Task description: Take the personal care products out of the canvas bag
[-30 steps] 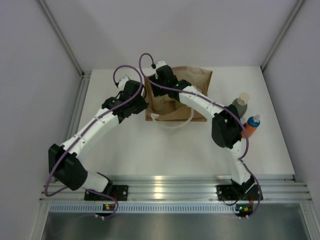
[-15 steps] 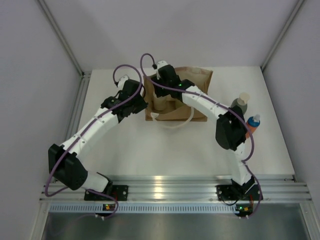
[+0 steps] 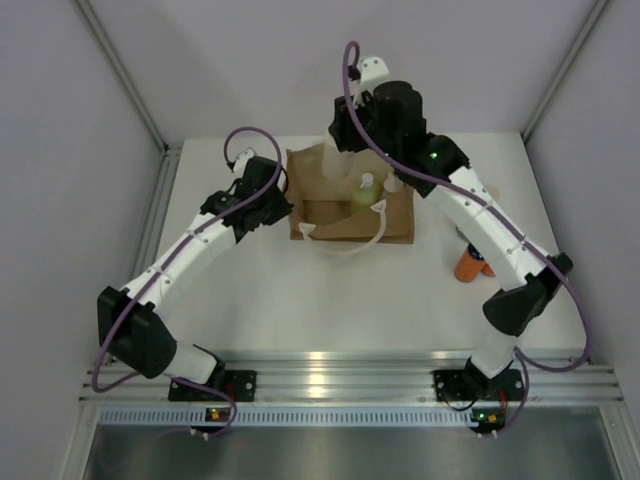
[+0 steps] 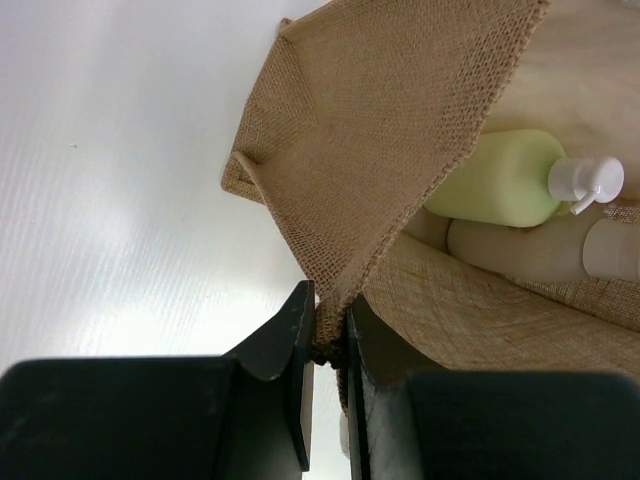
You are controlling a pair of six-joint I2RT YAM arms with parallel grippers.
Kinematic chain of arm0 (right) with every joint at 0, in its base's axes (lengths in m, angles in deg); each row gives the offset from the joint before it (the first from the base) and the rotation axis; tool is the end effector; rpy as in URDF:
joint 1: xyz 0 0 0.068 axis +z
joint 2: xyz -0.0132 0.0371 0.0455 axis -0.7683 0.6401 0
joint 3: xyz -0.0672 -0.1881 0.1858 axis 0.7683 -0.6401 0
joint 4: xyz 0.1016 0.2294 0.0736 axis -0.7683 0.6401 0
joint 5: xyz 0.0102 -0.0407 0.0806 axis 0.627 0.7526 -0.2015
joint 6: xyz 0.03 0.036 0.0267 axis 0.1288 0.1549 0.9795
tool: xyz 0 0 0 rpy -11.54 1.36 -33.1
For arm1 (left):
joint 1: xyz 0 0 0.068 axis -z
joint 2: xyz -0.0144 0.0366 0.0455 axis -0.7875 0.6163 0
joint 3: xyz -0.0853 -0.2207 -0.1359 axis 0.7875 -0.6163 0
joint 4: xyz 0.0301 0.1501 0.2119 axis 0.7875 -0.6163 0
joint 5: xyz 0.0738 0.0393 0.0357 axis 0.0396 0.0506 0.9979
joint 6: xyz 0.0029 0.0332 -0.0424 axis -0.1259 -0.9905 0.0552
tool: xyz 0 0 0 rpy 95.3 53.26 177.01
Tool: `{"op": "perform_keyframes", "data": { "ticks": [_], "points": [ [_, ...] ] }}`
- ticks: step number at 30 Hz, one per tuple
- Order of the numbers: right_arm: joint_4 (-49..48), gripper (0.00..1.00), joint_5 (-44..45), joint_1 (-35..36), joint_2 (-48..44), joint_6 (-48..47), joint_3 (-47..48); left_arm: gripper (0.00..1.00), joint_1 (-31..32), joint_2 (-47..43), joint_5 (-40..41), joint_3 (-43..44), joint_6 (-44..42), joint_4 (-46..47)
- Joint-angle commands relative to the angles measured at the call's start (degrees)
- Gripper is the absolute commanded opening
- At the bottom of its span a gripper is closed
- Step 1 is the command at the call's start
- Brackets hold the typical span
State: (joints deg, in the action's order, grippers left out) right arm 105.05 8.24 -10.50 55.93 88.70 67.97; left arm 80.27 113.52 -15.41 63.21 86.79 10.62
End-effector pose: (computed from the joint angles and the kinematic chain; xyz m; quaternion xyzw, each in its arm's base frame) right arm 0.3073 0.2485 0.4676 -0.1899 0.7674 0.1821 0.5847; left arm 0.2816 -0.1411 0.3310 -0.2389 0.8798 -0.1594 0.3787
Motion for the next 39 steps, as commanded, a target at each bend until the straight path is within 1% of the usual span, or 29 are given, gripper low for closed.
{"op": "perform_keyframes", "data": {
  "ticks": [1, 5, 8, 11, 12, 14, 15, 16, 17, 19, 20, 22, 23, 28, 32, 36, 37, 39],
  "points": [
    [-1.23, 0.0, 1.61, -0.15, -9.32, -1.41, 6.62, 0.0, -0.89, 2.18, 0.4, 0.3, -1.87, -4.75],
    [3.08, 0.0, 4.51, -0.85, -15.22, -2.55, 8.03, 0.0, -0.89, 2.71, 0.22, 0.65, -2.39, -4.75],
    [6.86, 0.0, 7.93, -2.0, -20.23, -3.17, 6.63, 0.0, -0.98, 2.71, 0.31, 0.83, -2.74, -4.75],
    [8.01, 0.0, 11.62, -3.23, -27.08, -2.73, 0.05, 0.0, -0.98, 2.45, 0.05, 0.83, -3.27, -4.75],
    [7.93, 0.0, 13.46, -3.58, -30.66, -2.03, -4.41, 0.0, -0.89, 2.36, -0.13, 0.83, -3.36, -4.75],
    [7.93, 0.0, 15.31, -4.11, -34.02, -1.32, -9.08, 0.0, -0.89, 2.1, -0.21, 0.74, -3.89, -4.84],
    [7.93, 0.0, 17.33, -4.72, -36.83, -0.97, -13.72, 0.0, -0.98, 2.01, -0.48, 0.74, -3.98, -4.75],
    [7.93, 0.0, 18.3, -5.16, -38.16, -0.8, -15.94, 0.0, -0.89, 1.92, -0.74, 0.74, -4.24, -4.84],
    [7.84, 0.0, 19.1, -6.38, -39.39, -0.1, -20.4, 0.0, -0.98, 2.01, -0.92, 0.74, -4.41, -4.75],
    [7.75, 0.0, 18.58, -8.4, -42.21, 0.87, -24.47, 0.0, -0.89, 2.1, -1.62, 0.83, -4.76, -4.75],
    [7.75, 0.0, 16.32, -11.37, -42.82, 2.09, -27.97, 0.0, -0.98, 2.18, -1.97, 0.92, -4.94, -4.75],
    [6.96, 0.0, 13.76, -14.29, -43.97, 3.33, -31.42, 0.0, -0.98, 2.27, -2.5, 0.92, -5.2, -4.67],
    [6.18, 0.0, 12.0, -15.78, -44.58, 4.21, -35.17, 0.0, -0.98, 2.45, -2.59, 0.92, -5.38, -4.75],
    [0.73, 0.0, 9.97, -17.73, -47.13, 5.44, -43.81, 0.0, -0.98, 2.71, -2.94, 1.53, -6.17, -4.75],
    [-4.19, 0.0, 5.67, -22.72, -46.61, 5.8, -50.75, 0.0, -0.89, 3.06, -3.82, 1.62, -6.35, -4.67],
    [-10.26, 0.0, 4.52, -25.11, -44.51, 4.92, -56.65, 0.0, -0.98, 3.24, -4.7, 1.53, -6.35, -4.75],
    [-12.53, 0.0, 2.95, -25.98, -43.98, 4.83, -58.4, 0.0, -0.98, 3.41, -4.78, 1.53, -6.44, -4.67],
    [-14.04, 0.0, 1.36, -26.6, -40.91, 4.57, -59.55, 0.0, -0.98, 3.41, -5.13, 1.71, -6.44, -4.75]
  ]
}}
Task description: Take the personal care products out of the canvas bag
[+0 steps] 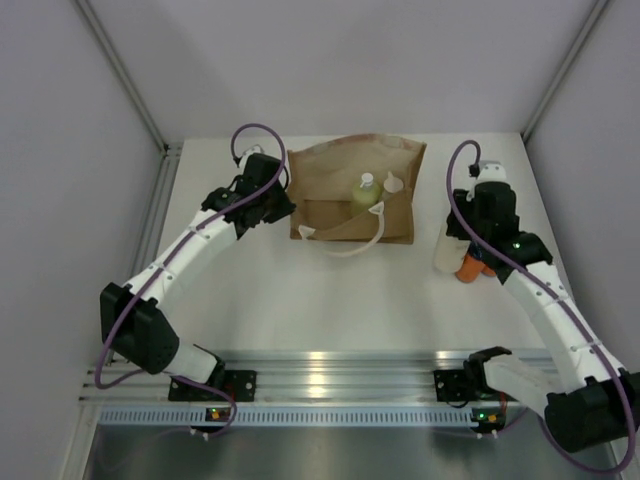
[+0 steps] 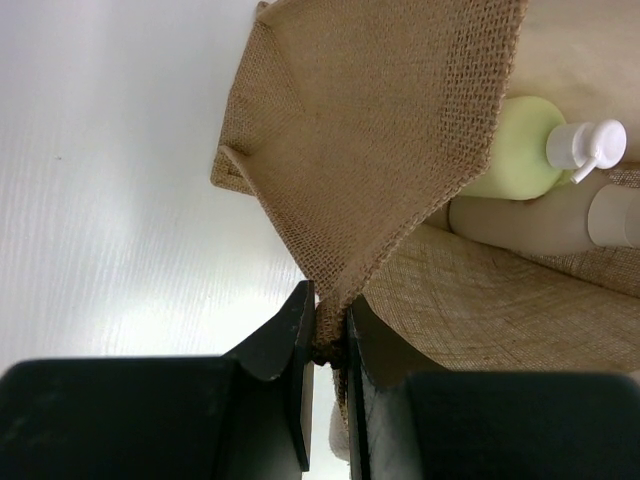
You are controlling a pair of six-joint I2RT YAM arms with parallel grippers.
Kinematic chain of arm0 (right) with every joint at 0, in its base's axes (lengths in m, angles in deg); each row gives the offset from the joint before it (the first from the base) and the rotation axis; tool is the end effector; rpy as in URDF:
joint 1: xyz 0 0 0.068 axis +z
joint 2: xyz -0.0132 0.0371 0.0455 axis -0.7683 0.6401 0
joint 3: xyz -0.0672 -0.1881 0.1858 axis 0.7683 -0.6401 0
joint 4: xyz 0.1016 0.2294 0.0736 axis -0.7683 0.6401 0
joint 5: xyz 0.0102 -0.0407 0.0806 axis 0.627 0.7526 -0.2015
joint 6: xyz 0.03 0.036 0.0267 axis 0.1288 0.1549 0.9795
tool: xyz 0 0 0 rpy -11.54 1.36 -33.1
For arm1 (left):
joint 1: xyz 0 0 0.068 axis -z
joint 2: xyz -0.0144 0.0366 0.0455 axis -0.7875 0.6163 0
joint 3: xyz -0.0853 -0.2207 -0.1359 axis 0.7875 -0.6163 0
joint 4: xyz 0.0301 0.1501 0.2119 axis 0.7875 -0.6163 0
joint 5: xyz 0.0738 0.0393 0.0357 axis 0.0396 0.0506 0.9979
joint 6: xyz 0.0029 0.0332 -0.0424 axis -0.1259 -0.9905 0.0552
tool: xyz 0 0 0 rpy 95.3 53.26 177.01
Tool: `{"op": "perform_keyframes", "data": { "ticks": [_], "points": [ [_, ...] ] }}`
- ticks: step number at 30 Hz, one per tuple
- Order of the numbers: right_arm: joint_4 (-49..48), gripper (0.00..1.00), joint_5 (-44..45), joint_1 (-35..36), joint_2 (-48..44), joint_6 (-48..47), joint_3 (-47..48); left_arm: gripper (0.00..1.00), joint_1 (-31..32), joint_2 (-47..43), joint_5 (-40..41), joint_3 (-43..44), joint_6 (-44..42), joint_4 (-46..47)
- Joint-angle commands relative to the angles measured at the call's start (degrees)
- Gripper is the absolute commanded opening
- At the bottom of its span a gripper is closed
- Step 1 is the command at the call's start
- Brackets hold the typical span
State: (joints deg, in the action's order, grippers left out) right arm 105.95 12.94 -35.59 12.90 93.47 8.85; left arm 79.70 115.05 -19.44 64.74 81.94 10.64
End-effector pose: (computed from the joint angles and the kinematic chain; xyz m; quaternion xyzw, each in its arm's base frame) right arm 0.2121 0.0471 0.3358 0.0223 0.8689 0.0085 0.4944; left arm 0.2884 -0.1439 0.3315 -0.1929 0.8941 -0.1679 0.3677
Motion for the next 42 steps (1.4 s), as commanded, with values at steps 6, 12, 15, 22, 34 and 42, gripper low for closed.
{"op": "perform_keyframes", "data": {
  "ticks": [6, 12, 15, 22, 34, 42],
  "points": [
    [-18.28, 0.0, -4.49, -2.22, 6.88, 0.06, -2.63, 0.0, -0.5, 1.88, -1.38, 0.62, -2.2, -4.77],
    [-19.6, 0.0, -4.23, -2.75, 10.74, -0.28, -2.54, 0.0, -0.68, 2.23, -1.64, 0.62, -2.2, -4.77],
    [-19.69, 0.0, -3.53, -3.36, 13.91, -0.64, -2.37, 0.0, -0.76, 2.41, -1.82, 0.88, -2.2, -4.77],
    [-20.22, 0.34, -2.91, -3.63, 13.92, 1.64, -2.54, 0.0, -1.29, 1.89, -1.9, 1.06, -2.73, -4.77],
    [-16.0, 0.61, -7.55, -3.36, 7.68, 2.17, 4.74, 0.0, -1.38, 3.55, -4.81, 1.58, -2.99, -4.77],
    [-10.73, 0.55, -9.68, 8.4, 15.05, 3.93, 17.3, 0.0, -1.47, 4.96, -5.16, 2.11, -0.97, -4.77]
  ]
}}
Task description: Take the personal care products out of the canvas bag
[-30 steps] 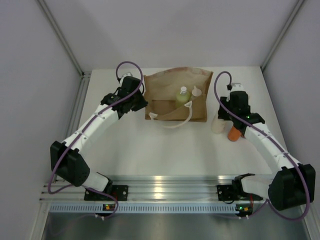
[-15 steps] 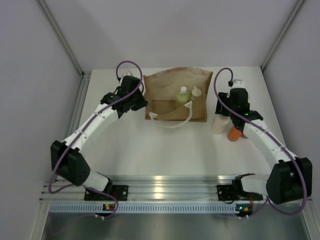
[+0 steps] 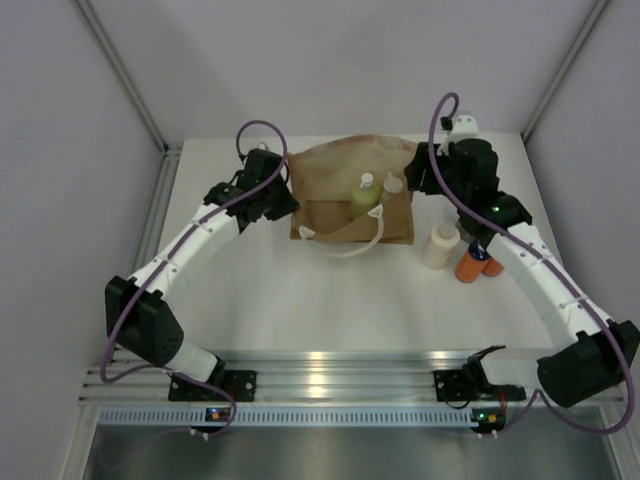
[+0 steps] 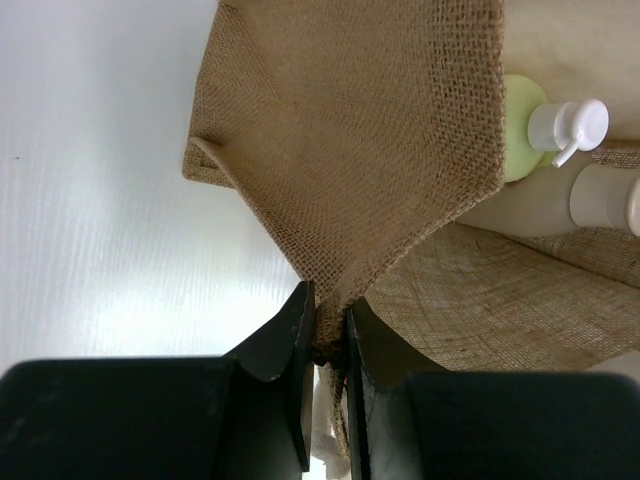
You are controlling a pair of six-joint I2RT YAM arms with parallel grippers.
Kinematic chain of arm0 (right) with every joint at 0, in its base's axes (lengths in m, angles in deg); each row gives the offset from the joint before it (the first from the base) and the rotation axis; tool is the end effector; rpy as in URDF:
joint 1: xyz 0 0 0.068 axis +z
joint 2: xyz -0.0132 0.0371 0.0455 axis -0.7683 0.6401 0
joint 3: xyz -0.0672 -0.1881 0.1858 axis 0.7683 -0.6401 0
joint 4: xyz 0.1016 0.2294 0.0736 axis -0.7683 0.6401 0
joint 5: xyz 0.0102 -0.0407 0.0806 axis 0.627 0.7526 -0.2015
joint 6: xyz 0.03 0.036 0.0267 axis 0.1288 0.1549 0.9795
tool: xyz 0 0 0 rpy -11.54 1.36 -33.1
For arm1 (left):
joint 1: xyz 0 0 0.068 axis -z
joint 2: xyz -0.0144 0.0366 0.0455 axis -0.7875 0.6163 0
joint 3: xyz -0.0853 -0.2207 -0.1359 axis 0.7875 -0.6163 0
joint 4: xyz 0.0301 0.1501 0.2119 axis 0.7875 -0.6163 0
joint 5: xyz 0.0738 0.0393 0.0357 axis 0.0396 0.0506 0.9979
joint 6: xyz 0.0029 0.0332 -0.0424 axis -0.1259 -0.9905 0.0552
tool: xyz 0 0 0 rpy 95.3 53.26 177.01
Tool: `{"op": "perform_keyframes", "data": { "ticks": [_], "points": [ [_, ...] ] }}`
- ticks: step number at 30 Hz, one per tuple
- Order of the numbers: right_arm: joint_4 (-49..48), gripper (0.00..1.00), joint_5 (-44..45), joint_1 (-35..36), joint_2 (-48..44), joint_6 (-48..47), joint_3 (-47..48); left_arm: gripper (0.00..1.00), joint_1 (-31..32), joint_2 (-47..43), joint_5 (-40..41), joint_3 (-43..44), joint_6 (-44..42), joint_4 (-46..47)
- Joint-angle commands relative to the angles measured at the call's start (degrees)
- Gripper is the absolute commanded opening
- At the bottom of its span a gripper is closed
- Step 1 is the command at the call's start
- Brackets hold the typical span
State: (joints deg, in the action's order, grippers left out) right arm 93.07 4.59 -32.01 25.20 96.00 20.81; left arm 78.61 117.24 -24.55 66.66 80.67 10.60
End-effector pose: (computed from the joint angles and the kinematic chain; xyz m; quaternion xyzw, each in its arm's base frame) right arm 0.2660 0.0844 0.3806 -0.0149 0.8141 0.1237 0.5673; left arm 0.2988 -0.1458 0.3304 -0.1747 0.9015 -0.1925 0.3460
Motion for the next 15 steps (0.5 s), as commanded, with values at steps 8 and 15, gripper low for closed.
{"op": "perform_keyframes", "data": {
  "ticks": [8, 15],
  "points": [
    [7.4, 0.51, 5.6, 15.46, 15.75, 2.63, 19.23, 0.0, 0.59, 4.09, 0.48, 0.98, 2.67, -4.64],
    [15.23, 0.5, 23.34, 20.82, 28.14, 12.1, 32.75, 0.0, 0.85, 4.53, 0.48, -0.6, 3.73, -4.47]
  ]
}}
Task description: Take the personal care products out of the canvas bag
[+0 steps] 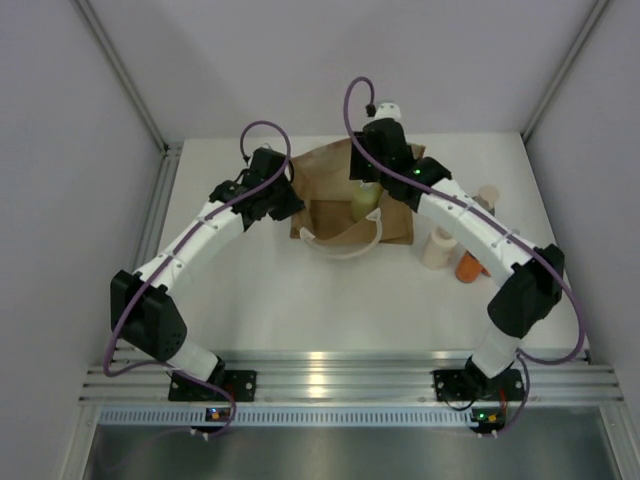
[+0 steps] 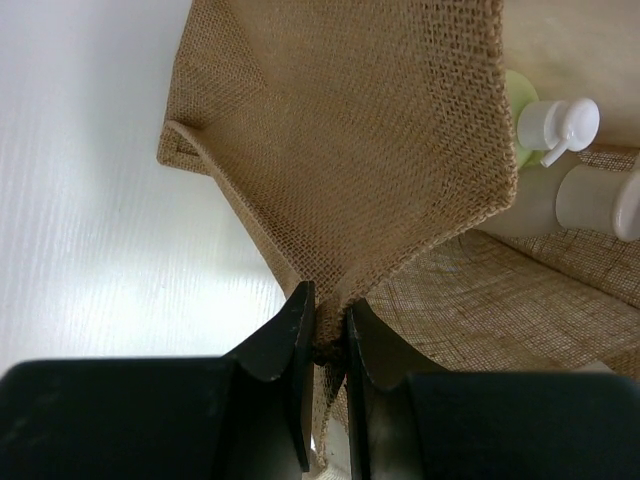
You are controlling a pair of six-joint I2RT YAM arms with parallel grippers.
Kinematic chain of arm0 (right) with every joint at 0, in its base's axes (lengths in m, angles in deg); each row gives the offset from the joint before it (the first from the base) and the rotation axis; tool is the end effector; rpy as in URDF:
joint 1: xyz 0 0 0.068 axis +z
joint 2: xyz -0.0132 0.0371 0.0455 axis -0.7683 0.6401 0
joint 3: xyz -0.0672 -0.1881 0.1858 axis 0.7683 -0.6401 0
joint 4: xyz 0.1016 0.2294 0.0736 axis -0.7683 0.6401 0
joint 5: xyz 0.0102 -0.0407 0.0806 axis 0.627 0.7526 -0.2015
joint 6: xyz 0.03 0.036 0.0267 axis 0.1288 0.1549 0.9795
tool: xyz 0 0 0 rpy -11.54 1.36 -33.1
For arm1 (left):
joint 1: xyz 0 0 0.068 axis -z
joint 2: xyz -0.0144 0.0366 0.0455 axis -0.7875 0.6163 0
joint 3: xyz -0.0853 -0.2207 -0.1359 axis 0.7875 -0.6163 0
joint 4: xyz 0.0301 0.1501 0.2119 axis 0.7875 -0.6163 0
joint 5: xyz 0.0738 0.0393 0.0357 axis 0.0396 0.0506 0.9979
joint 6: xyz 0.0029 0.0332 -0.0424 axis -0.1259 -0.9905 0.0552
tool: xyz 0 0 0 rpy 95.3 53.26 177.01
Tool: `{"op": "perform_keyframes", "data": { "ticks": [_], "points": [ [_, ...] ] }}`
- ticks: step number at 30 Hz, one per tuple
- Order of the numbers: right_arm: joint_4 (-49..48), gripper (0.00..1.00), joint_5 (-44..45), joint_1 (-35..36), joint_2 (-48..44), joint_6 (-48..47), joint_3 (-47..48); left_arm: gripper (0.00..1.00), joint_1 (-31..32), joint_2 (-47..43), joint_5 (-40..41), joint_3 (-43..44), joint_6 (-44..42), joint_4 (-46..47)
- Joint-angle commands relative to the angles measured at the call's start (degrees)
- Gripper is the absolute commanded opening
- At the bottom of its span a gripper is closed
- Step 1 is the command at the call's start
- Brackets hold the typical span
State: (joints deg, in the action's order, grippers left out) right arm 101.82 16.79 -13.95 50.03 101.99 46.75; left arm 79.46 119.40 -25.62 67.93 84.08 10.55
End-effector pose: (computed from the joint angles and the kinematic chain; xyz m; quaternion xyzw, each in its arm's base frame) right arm 0.3154 0.2185 0.3876 -0.0519 0.8441 0.1298 0.5176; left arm 0.3044 -0.1550 0.3256 -0.1915 0.9017 -0.2072 0.3276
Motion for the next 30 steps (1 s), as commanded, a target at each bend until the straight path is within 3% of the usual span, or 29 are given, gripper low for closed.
{"op": "perform_keyframes", "data": {
  "ticks": [1, 6, 12, 20, 30],
  "points": [
    [7.98, 0.5, 12.74, 2.95, 6.54, 6.74, 8.75, 0.0, -0.08, 2.46, 1.47, -1.87, 0.23, -4.51],
    [13.35, 0.52, 19.15, 3.57, 14.65, 10.26, 17.29, 0.0, -0.08, 2.63, 1.2, -1.78, -0.39, -4.16],
    [16.69, 0.57, 24.0, 3.39, 19.49, 11.32, 19.4, 0.0, -0.08, 2.55, 0.5, -2.04, -1.0, -3.9],
    [16.87, 0.6, 18.21, 0.05, 23.36, 11.23, 18.62, 0.0, 0.0, 2.72, -0.64, -2.4, -1.44, -3.28],
    [16.52, 0.49, 15.83, -1.36, 27.67, 7.37, 20.72, 0.0, -0.08, 2.81, -1.43, -2.4, -2.06, -2.75]
  ]
}}
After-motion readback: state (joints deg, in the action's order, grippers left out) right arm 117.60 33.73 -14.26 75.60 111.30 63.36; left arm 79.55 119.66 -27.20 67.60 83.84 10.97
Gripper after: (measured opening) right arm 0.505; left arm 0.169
